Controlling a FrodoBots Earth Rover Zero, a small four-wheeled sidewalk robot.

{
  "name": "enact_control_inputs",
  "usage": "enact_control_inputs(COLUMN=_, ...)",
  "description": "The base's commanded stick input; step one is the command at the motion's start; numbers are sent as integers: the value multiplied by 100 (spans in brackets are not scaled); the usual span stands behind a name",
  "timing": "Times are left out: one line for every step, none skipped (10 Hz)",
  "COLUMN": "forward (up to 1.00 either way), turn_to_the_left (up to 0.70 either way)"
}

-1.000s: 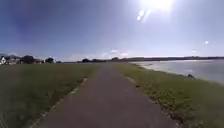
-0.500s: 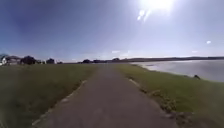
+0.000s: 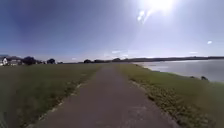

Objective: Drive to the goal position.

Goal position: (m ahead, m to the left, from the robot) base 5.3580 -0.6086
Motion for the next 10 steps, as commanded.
enact_control_inputs(forward=70, turn_to_the_left=0)
enact_control_inputs(forward=70, turn_to_the_left=0)
enact_control_inputs(forward=70, turn_to_the_left=0)
enact_control_inputs(forward=70, turn_to_the_left=0)
enact_control_inputs(forward=70, turn_to_the_left=0)
enact_control_inputs(forward=70, turn_to_the_left=0)
enact_control_inputs(forward=70, turn_to_the_left=0)
enact_control_inputs(forward=70, turn_to_the_left=0)
enact_control_inputs(forward=70, turn_to_the_left=0)
enact_control_inputs(forward=70, turn_to_the_left=0)
